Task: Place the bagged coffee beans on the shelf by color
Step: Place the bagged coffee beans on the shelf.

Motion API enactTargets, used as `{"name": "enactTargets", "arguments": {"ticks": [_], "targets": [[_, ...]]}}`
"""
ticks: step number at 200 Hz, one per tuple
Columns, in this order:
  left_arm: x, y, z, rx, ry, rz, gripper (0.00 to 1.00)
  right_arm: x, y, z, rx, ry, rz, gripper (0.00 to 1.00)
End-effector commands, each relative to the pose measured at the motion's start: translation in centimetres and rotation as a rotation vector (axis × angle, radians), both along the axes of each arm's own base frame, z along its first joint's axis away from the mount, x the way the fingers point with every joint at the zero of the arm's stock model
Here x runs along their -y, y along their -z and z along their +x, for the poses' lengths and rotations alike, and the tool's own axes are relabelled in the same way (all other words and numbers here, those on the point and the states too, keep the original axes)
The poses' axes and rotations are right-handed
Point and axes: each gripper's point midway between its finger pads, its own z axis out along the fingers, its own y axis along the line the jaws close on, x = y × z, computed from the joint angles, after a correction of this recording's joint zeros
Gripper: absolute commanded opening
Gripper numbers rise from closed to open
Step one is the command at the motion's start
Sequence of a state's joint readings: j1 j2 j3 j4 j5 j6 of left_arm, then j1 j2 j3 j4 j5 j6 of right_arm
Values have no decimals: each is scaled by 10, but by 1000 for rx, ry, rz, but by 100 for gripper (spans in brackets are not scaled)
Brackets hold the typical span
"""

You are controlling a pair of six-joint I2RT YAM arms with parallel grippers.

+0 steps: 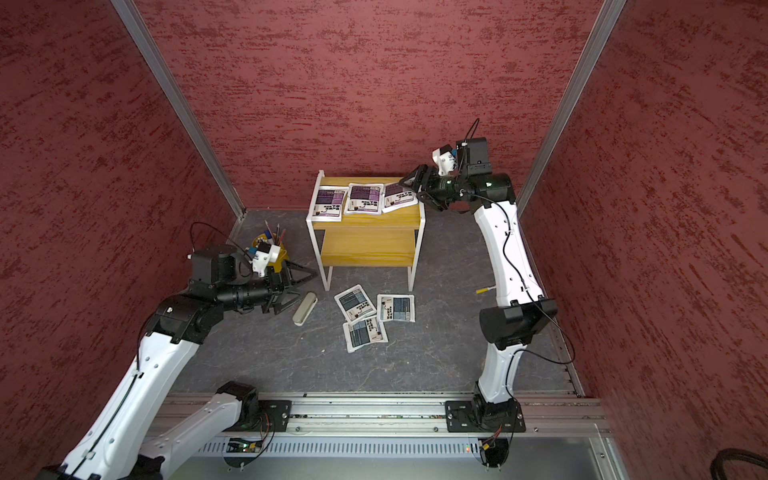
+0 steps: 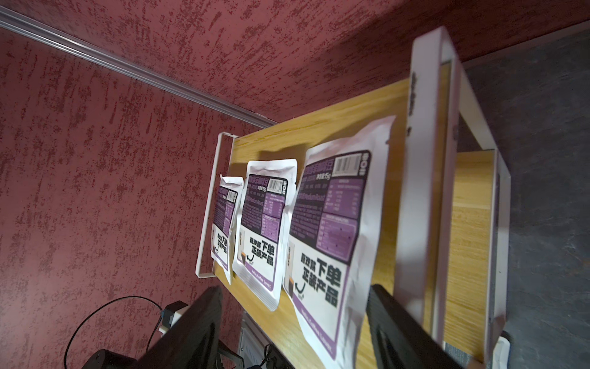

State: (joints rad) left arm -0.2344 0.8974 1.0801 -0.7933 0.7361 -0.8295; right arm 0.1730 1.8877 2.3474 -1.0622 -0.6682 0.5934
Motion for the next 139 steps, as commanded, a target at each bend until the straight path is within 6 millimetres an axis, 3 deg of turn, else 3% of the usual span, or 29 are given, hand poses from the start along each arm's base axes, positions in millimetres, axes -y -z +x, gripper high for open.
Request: {"name": "enactTargets", "arguments": {"ticks": [1, 40, 96, 139], "targets": [[0, 0, -1, 15, 11, -4, 100, 10, -4, -13, 1, 22, -52, 75], [-1, 2, -5, 14, 10, -4, 100, 17, -10, -22, 21, 44, -87, 76], [-2, 3, -8, 15, 9, -5, 100, 10, -30, -26, 58, 20, -18, 76], [1, 9, -9, 11, 31, -8, 100, 15, -58, -60, 134, 6, -26, 78]]}}
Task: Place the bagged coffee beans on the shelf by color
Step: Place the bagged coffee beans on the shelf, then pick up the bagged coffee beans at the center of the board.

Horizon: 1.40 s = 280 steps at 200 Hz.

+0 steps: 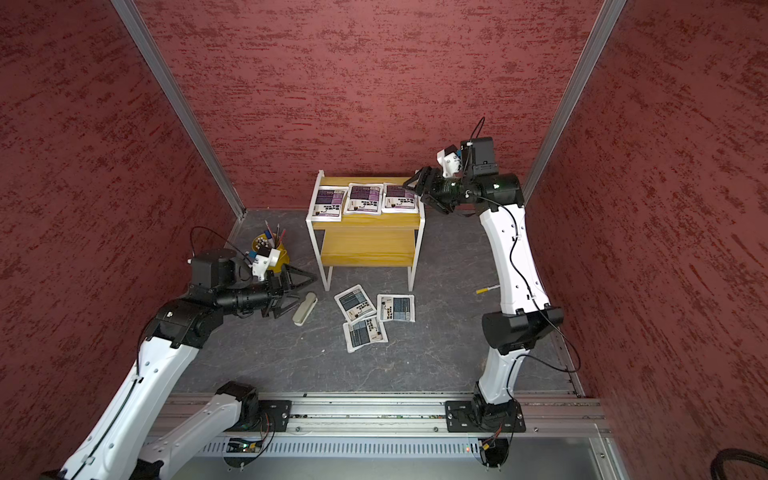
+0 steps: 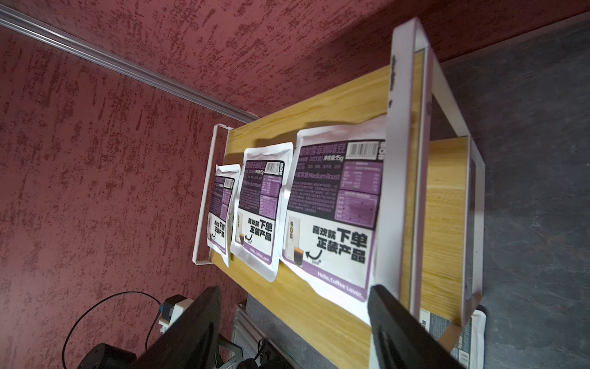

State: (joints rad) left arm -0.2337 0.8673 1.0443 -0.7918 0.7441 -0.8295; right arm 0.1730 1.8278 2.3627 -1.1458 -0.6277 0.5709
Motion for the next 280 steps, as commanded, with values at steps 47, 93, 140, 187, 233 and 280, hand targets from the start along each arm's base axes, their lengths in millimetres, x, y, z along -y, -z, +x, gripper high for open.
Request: {"name": "enactTargets", "arguments": {"ticks": [47, 93, 140, 187, 233, 280], "targets": [[15, 31, -9, -9, 77, 9, 100, 19, -18, -89, 104, -16, -47, 81], [36, 78, -21, -39, 125, 51, 100, 27, 49, -152, -1, 4, 8, 81], [52, 129, -30, -97, 139, 33, 100, 30, 162, -193, -205, 41, 41, 80], [50, 173, -37, -154, 109, 57, 100, 10, 251, -217, -372, 13, 101, 79], [50, 204, -30, -172, 76, 66, 100, -16, 293, -221, -438, -33, 96, 79], [54, 213, -16, -119, 63, 67, 100, -41, 319, -218, -461, -59, 97, 77]]}}
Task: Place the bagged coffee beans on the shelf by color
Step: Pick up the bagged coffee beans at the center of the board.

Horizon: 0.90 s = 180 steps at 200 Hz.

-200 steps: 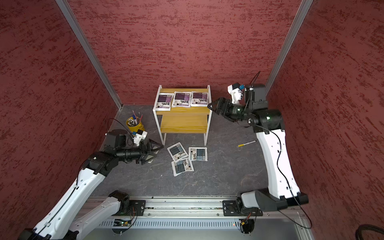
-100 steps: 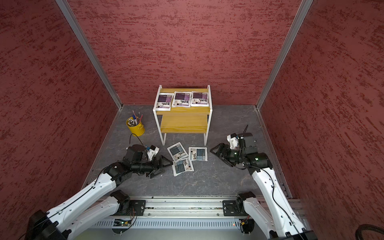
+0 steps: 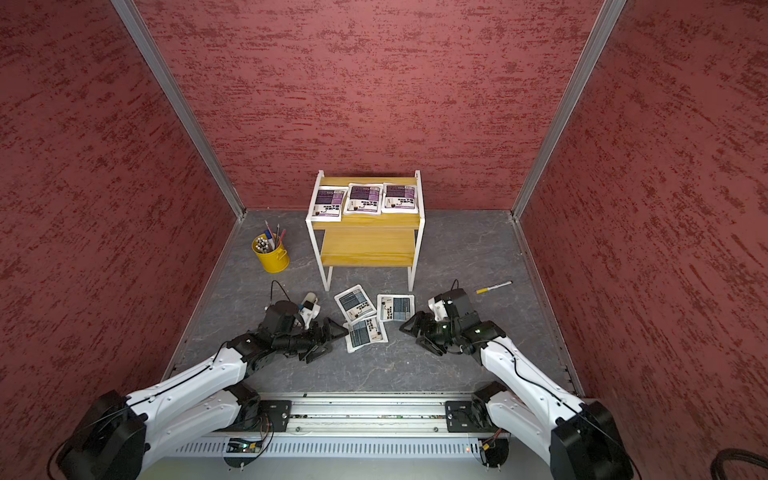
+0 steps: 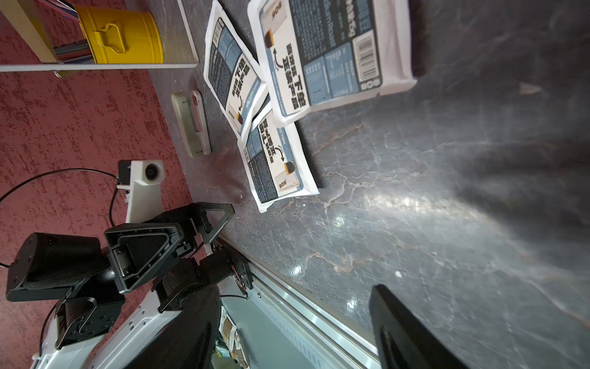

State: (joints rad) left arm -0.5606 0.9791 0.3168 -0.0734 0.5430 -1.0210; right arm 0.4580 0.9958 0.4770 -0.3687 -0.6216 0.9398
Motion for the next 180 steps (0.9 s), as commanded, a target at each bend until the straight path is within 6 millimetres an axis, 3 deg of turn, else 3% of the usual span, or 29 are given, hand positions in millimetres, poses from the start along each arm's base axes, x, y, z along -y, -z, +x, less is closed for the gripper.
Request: {"name": "enactTargets", "arguments": {"ticks": [1, 72, 126, 180], "targets": [[7, -8, 16, 97, -8, -32, 100, -15, -3, 17, 67, 21, 40, 77], [13, 3, 31, 148, 23, 0, 100, -40, 19, 27, 48, 3, 41, 75], [10, -11, 63, 282, 27, 54, 100, -44, 30, 28, 27, 4, 43, 75], [15, -9, 84, 341, 37, 66, 100, -41, 29, 24, 26, 4, 39, 75]]}}
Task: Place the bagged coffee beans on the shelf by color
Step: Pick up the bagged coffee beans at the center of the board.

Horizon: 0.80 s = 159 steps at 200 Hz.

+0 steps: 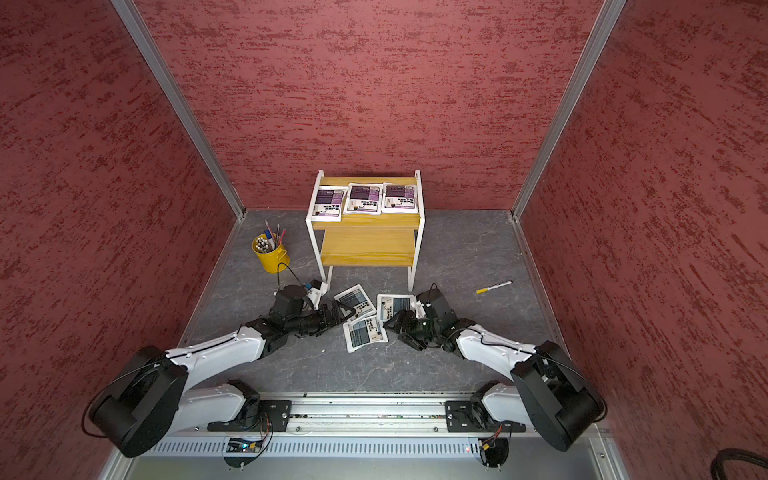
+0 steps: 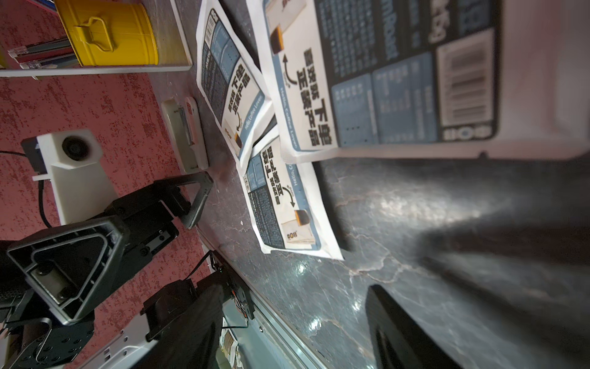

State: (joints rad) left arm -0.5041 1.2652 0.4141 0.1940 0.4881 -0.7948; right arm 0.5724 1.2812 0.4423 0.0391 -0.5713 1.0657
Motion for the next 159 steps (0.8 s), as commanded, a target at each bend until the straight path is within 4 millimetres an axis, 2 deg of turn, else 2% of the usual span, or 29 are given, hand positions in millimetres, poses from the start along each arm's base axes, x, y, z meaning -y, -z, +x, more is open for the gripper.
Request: {"name": "enactTargets", "arguments": {"ticks": [1, 56, 132, 159], "targets": [[4, -7, 17, 82, 12, 2, 100, 0, -4, 1, 26, 8, 4, 74], [14, 7, 27, 56, 31, -7, 100, 3, -14, 0, 47, 5, -5, 75], [13, 30, 8, -33, 56, -4, 100, 6, -11, -3, 45, 1, -19, 75], [19, 34, 0, -48, 79, -6, 100, 6, -10, -3, 48, 3, -19, 75]]}}
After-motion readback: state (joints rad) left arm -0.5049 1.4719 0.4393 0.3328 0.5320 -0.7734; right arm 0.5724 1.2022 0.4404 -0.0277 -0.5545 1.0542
